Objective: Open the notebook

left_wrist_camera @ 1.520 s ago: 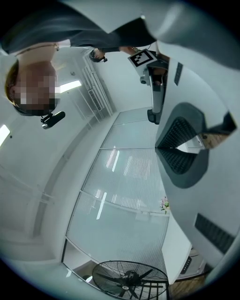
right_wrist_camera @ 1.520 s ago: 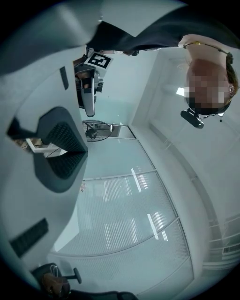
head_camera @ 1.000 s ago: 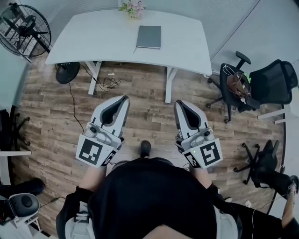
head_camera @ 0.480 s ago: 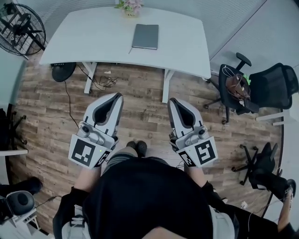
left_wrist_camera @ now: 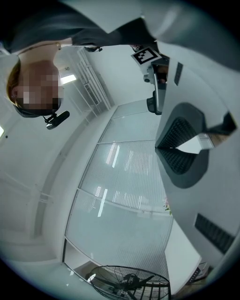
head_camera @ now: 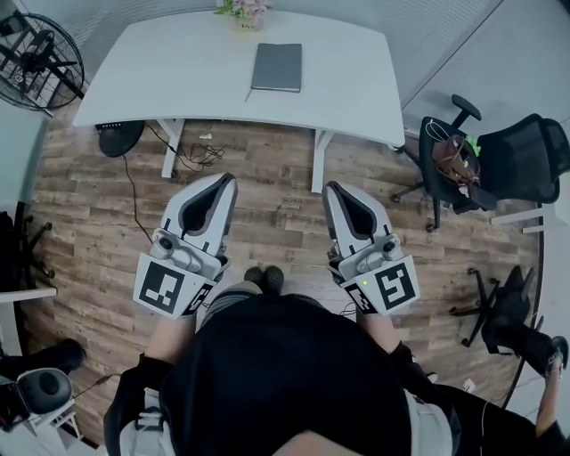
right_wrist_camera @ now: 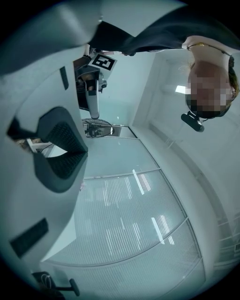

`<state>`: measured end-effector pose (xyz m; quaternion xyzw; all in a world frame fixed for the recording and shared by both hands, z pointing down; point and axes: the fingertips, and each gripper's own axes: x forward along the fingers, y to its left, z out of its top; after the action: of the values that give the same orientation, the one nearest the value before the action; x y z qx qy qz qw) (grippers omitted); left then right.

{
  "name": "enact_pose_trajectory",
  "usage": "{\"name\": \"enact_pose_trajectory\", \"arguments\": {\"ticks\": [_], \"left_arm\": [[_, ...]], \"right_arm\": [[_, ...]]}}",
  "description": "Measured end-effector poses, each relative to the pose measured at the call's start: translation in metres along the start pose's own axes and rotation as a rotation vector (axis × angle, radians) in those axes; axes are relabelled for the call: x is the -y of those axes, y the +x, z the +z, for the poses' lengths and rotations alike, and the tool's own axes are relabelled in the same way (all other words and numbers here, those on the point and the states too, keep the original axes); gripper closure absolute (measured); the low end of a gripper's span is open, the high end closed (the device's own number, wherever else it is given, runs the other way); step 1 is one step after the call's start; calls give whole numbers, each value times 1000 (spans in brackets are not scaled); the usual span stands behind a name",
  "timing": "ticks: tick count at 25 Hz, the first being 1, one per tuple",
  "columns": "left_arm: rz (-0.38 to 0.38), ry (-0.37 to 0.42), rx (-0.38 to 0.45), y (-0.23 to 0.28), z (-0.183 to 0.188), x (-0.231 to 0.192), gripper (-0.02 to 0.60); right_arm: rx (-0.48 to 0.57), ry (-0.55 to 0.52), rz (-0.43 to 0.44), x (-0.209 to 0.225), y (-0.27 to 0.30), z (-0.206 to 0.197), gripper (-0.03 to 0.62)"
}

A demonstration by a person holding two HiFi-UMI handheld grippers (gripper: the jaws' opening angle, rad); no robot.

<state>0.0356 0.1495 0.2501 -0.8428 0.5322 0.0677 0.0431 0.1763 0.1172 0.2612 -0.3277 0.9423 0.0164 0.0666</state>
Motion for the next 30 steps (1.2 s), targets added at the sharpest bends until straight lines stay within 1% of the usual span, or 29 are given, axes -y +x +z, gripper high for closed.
{"name": "enact_pose_trajectory", "arguments": {"ticks": [12,15,19,22,25,30], "left_arm": [[36,3,-18,2,-9,10,569],[45,-4,-24,-1,-10,8,569],[61,8,-17,1,-9,0,569],[53,13,-1,9,-6,-4,569],[43,21,-11,15,-13,-14,569],[20,39,-17,37,-19,-33,569]], "right_arm": [[-10,-9,19,10,-9,-6,591],[-12,-9,23,13,-6,-9,591],[-2,-15,31,15,0,-8,591],[4,-22,29,20,6,-8,591],[19,-30,21,25,13,-7,591],[11,5,4,42,36,-13,591]]}}
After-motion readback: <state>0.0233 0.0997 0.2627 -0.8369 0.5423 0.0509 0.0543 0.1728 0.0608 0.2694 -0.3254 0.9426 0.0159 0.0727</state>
